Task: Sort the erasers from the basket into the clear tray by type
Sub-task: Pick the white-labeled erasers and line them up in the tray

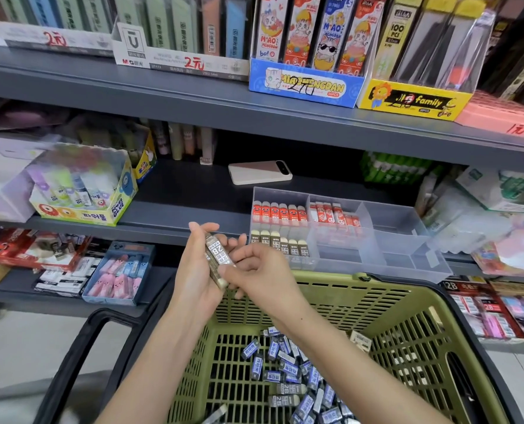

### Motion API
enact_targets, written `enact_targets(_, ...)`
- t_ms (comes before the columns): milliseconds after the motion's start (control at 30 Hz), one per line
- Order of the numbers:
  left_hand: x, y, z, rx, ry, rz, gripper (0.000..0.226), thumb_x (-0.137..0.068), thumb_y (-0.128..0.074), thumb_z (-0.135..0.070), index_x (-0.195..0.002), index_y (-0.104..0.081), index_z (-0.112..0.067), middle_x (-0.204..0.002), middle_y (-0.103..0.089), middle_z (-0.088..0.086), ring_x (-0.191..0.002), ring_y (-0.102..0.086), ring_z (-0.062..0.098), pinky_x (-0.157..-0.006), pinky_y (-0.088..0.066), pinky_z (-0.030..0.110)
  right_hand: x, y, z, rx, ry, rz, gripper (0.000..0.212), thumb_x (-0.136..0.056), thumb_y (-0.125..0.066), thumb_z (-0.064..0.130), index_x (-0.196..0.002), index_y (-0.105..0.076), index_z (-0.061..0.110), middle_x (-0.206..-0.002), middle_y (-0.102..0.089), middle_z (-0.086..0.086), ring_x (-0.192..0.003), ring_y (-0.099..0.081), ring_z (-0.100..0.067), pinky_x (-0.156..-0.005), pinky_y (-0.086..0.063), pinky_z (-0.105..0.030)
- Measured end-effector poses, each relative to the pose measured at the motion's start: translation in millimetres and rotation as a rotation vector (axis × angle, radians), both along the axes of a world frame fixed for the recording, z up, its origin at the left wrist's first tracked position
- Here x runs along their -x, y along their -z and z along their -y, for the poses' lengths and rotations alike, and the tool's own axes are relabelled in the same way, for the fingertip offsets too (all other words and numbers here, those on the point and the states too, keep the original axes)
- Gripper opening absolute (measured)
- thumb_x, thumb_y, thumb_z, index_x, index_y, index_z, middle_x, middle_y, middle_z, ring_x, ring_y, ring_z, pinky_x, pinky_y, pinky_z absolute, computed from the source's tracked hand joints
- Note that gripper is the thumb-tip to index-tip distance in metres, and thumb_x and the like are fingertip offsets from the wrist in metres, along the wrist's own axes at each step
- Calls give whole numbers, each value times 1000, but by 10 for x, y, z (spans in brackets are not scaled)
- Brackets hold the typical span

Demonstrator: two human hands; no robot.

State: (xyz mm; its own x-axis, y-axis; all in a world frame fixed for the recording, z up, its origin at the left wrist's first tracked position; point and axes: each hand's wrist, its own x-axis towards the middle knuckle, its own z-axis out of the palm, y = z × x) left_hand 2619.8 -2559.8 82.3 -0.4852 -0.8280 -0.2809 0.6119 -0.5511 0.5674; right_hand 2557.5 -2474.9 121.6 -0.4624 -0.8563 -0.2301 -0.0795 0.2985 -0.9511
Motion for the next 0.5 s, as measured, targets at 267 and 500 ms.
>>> enact_targets(267, -72, -42, 15, 44, 29, 217, 40, -95, -45, -45, -90, -60, -9, -59, -58, 3, -49, -58, 14, -41, -46, 22, 547, -271, -169, 203, 139, 3, 9, -82, -69, 14, -87, -71, 21, -81, -66, 4, -63, -53, 0, -63, -47, -16)
enact_targets(500, -102, -25, -7, 34, 144, 162, 27, -86, -59, -34, -90, -60, -8, -61, -51, 1, -46, -42, 9, -33, -31, 18, 1207, -249, -121, -84, 52, -450, 16, -87, -65, 12, -100, -62, 5, -64, -61, -2, -49, -55, -8, -58, -50, -25)
